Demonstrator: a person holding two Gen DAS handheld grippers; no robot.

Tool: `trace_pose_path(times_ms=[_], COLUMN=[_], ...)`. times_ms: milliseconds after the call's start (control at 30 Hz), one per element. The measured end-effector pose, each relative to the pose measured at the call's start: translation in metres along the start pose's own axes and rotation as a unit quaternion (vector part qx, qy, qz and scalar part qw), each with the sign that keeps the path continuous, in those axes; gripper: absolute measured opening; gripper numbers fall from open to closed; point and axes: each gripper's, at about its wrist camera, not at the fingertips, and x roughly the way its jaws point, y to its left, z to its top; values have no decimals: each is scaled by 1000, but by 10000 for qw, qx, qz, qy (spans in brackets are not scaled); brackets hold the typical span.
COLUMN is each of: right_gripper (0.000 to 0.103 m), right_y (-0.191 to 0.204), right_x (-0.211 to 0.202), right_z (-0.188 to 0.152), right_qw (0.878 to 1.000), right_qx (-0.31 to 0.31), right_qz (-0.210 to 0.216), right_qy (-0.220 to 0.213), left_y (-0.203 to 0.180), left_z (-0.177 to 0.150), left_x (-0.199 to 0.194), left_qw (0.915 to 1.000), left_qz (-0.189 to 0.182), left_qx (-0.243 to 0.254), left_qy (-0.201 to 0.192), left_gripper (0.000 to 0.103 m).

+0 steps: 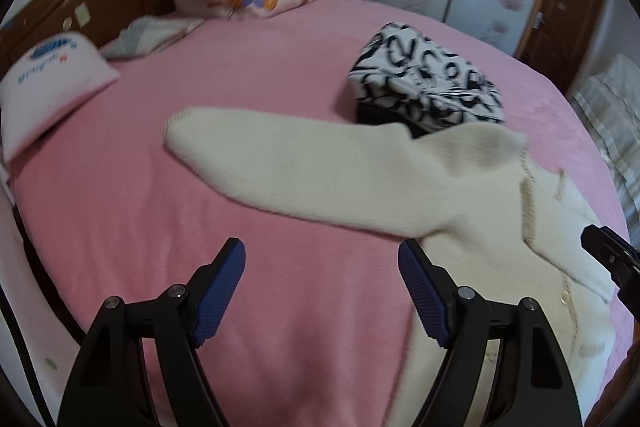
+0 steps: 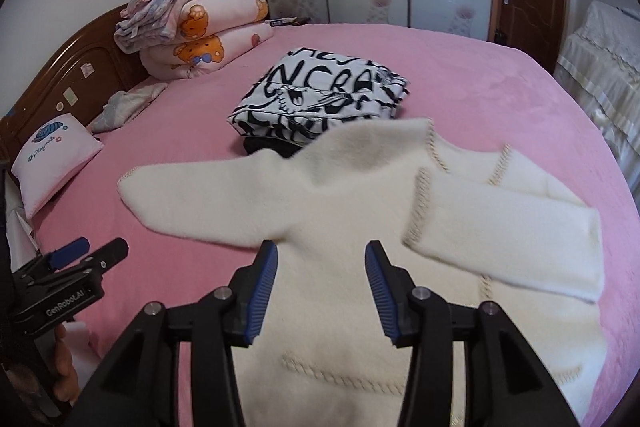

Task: Fold large clothes
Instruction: 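Move the left tool to the other sleeve and grasp its cuff, then fold the sleeve with the left tool across the cardigan front, release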

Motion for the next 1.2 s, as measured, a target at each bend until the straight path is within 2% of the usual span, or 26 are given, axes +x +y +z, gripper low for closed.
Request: trace_pose_path(times_ms=[267, 433, 600, 733, 800, 867, 933, 1033, 1100, 1200], right_gripper=[46, 46, 46, 46, 46, 46, 46, 46, 46, 46], right_y=[33, 38, 34, 26, 21, 16, 9, -1, -8, -26], right_x=[75, 110, 128, 134, 134, 134, 132, 127, 122, 110], right_z=[12, -1, -15, -21, -23, -24, -25, -27, -28, -30], right_qw=[9995, 9980, 9964, 9952, 9950, 9948, 9945, 9942, 9941, 9940], right_qx=[-63, 10, 127, 235, 264, 304, 387, 481, 547, 706], right_qz=[116, 205, 182, 178, 156, 124, 133, 135, 144, 130], right_qy=[282, 593, 812, 930, 950, 961, 963, 954, 929, 822], left_y=[61, 87, 101, 108, 112, 118, 119, 85, 48, -16], left_z=[3, -3, 3, 16, 26, 34, 41, 58, 69, 75], left_x=[92, 138, 164, 182, 188, 196, 197, 169, 140, 99], left_qw=[9945, 9826, 9739, 9691, 9672, 9634, 9586, 9753, 9834, 9896], left_qz=[-40, -538, -760, -714, -605, -532, -662, -264, -390, -667], left_qx=[-819, -1527, -2065, -2345, -2464, -2624, -2768, -2155, -1594, -717], left_qy=[646, 909, 551, 278, 96, 92, 81, -406, -776, -1057], left_gripper=[77, 77, 77, 76, 61, 24, 14, 12, 12, 12])
